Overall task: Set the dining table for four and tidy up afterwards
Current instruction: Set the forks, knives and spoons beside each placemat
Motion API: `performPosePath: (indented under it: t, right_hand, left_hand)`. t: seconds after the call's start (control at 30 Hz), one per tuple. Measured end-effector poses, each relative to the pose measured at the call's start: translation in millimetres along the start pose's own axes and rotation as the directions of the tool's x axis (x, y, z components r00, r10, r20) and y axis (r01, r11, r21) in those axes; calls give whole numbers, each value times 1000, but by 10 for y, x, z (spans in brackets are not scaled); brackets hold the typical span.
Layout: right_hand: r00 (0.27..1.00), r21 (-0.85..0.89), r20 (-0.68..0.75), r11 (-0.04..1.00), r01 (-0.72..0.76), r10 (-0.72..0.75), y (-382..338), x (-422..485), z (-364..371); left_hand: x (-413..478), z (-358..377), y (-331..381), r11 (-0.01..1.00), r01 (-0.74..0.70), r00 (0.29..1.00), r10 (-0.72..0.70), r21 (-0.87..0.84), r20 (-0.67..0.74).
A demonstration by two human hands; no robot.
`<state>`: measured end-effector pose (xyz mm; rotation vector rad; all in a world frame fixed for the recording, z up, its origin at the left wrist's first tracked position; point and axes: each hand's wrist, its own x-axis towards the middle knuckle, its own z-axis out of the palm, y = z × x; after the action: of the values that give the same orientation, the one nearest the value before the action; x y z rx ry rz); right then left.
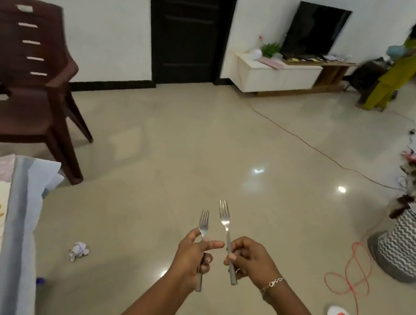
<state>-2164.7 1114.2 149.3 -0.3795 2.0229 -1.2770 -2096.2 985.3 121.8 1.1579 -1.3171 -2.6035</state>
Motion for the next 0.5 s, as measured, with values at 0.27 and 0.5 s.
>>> performPosePath:
  t: [0.27, 0.5]
  right_hand:
    - [965, -129, 251, 986, 107, -72, -478, 1331, -627]
    - [882, -190, 466, 966, 173, -67, -1016, 2399, -357]
  left_hand:
    - [838, 365, 642, 986, -118, 966, 85, -121, -246]
    - [1277, 60, 1205, 917, -281, 890, 139, -283, -434]
